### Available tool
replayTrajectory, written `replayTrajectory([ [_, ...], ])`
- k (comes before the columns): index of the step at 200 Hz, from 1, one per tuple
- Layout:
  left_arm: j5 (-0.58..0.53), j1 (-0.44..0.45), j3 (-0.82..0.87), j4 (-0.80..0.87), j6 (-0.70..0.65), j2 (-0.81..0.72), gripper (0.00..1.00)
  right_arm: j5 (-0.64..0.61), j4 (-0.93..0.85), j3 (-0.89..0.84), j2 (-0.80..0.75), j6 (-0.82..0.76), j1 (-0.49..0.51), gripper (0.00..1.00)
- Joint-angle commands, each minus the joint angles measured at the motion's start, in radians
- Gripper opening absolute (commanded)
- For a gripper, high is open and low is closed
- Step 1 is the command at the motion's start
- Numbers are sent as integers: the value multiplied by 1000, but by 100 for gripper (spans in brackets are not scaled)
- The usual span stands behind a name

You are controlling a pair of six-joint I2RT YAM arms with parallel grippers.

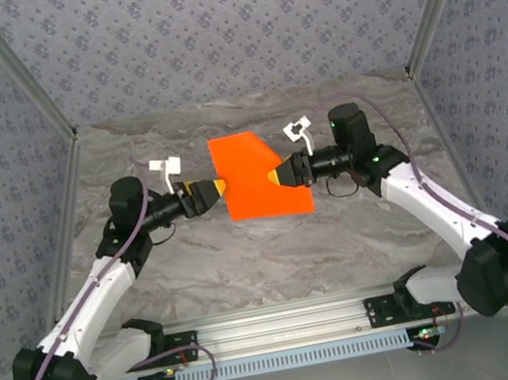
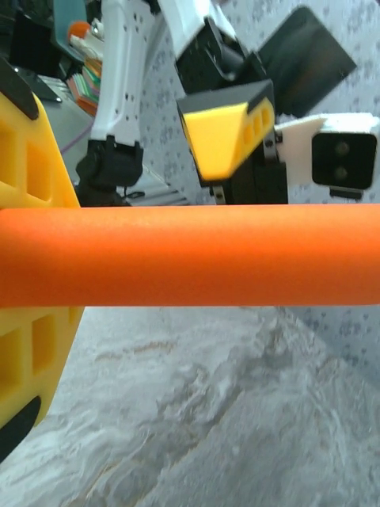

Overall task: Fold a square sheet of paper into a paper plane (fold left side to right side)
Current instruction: Place a square sheet of paper at the center of the table, then first fold in half a square sheet of paper at the center of the table.

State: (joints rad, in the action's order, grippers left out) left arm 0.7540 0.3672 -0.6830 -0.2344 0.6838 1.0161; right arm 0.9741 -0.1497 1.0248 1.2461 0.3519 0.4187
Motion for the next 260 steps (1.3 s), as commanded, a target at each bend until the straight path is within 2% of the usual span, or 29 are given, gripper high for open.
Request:
replayTrajectory([
  [1, 73, 25, -3, -130, 30, -17, 91, 82, 31, 0, -31, 64, 13, 22],
  [18, 73, 56, -18, -138, 26, -10, 88, 85, 68, 1, -37, 95, 28, 22],
  [34, 70, 83, -23, -166, 32, -3, 78, 70, 60, 9, -34, 95, 35, 23],
  [44, 67, 96, -26, -180, 37, 6, 64, 63, 52, 8, -35, 93, 36, 24],
  [62, 36, 109, -28, -156, 33, 20, 32, 21, -16, 11, -38, 50, 32, 27],
  [68, 27, 110, -23, -144, 28, 26, 26, -5, -51, 14, -42, 28, 28, 29],
  [82, -14, 109, -11, -95, 14, 41, 15, -105, -139, 11, -58, -22, 15, 40],
  [105, -62, 110, 4, -22, 6, 110, 10, -271, -232, -14, -80, -74, -14, 57],
  [133, -71, 111, 11, -13, 10, 250, 10, -417, -260, -70, -84, -91, -42, 71],
  [152, -88, 111, 5, -11, 3, 355, 10, -541, -281, -102, -78, -106, -47, 76],
  [169, -109, 111, -9, 9, 3, 456, 10, -596, -261, -146, -67, -97, -54, 76],
  [178, -116, 111, -15, 12, 7, 507, 10, -594, -231, -172, -57, -85, -54, 75],
  [187, -120, 112, -19, 9, 7, 552, 10, -575, -191, -198, -37, -67, -54, 70],
  [209, -136, 117, -29, 18, -5, 626, 9, -484, -80, -240, 45, 3, -48, 46],
  [242, -163, 117, -40, 48, -17, 636, 10, -435, 21, -219, 202, 50, 3, 21],
  [260, -171, 117, -58, 82, -33, 629, 11, -449, 50, -190, 288, 68, 19, 15],
])
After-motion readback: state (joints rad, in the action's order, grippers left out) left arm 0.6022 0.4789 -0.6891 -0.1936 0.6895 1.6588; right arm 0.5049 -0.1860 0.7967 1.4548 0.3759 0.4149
